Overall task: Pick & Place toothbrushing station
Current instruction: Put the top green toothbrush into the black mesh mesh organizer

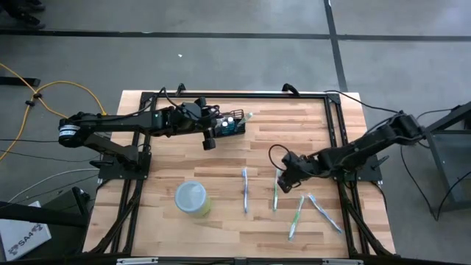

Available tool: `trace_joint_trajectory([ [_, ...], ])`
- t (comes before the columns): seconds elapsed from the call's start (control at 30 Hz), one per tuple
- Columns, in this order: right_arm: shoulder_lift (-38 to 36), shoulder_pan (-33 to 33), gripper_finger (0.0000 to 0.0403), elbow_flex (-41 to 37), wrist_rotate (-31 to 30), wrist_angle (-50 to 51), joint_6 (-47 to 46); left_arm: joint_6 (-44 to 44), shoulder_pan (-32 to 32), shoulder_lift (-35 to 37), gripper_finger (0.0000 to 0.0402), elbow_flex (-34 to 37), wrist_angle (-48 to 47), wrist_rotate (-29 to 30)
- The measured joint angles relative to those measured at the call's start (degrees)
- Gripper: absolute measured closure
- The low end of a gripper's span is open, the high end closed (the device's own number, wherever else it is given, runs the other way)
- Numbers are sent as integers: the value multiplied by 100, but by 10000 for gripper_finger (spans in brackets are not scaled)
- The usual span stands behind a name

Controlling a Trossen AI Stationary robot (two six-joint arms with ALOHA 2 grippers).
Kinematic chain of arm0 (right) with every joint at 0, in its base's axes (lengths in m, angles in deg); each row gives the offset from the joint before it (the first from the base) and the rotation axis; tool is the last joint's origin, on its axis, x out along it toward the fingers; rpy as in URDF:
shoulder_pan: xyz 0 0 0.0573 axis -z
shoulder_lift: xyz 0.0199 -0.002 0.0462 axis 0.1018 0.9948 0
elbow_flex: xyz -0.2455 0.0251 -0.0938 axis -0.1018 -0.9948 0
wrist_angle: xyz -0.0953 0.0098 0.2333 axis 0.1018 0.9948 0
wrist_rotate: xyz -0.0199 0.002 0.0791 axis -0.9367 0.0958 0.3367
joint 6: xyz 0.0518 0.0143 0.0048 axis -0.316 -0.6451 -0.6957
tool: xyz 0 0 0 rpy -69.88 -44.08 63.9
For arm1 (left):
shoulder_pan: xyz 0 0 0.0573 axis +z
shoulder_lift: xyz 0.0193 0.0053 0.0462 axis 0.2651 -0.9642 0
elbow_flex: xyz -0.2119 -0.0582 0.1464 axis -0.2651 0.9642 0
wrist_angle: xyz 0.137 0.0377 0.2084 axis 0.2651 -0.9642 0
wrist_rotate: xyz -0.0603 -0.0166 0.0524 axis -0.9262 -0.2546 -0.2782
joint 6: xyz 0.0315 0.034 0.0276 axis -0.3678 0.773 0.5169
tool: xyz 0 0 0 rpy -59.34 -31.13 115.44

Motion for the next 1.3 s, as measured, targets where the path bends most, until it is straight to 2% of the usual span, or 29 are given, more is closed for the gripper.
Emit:
trace_joint_trajectory([
  [0.27,-5,115,278,0,515,-52,-737,40,0,0,228,0,0,1],
  [0.43,60,115,278,0,597,-148,-963,170,0,0,228,0,-2,4],
  [0.7,714,114,278,0,987,-434,-1047,173,0,0,228,0,-2,5],
  [0.87,958,154,278,0,990,-682,-961,175,0,0,228,0,-1,4],
  [1.3,967,505,278,0,820,-647,-1093,190,0,0,228,0,-2,4],
])
